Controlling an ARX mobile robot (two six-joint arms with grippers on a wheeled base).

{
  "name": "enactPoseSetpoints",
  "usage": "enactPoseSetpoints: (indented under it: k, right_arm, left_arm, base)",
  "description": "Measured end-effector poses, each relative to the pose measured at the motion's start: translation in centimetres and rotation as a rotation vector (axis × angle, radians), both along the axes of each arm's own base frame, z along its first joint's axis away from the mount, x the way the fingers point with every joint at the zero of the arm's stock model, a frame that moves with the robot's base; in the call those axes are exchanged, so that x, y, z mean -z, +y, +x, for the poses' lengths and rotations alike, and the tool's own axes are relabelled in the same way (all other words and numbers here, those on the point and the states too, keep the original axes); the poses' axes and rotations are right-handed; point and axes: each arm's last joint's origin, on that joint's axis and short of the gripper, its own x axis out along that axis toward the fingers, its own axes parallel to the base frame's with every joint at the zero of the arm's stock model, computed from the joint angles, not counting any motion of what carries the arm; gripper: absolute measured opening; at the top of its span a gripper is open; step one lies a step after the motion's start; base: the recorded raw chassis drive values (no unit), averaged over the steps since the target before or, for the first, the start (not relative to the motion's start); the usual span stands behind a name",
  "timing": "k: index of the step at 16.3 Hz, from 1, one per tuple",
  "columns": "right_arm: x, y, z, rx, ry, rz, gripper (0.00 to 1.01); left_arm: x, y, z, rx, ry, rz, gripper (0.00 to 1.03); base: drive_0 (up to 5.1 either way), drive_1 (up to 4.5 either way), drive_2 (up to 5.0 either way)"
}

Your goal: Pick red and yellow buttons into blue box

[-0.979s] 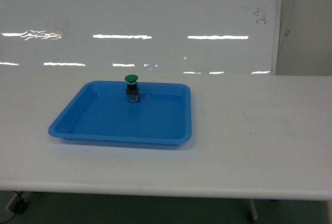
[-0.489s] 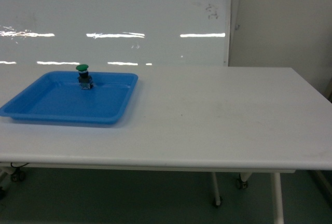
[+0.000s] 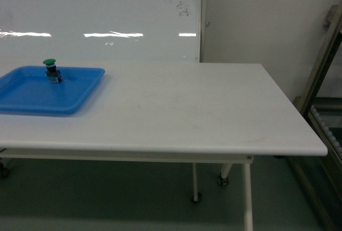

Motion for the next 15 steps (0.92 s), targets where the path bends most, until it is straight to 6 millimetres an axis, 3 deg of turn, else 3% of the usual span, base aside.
enactPoseSetpoints:
  k: [15]
  right_arm:
    - [0.00, 0.00, 0.00, 0.000, 0.000, 0.000, 0.26]
  left_arm:
    - [-0.02, 0.00, -0.01, 0.000, -0.001, 0.001, 0.23]
  base:
    - [4.9, -2.76, -2.0]
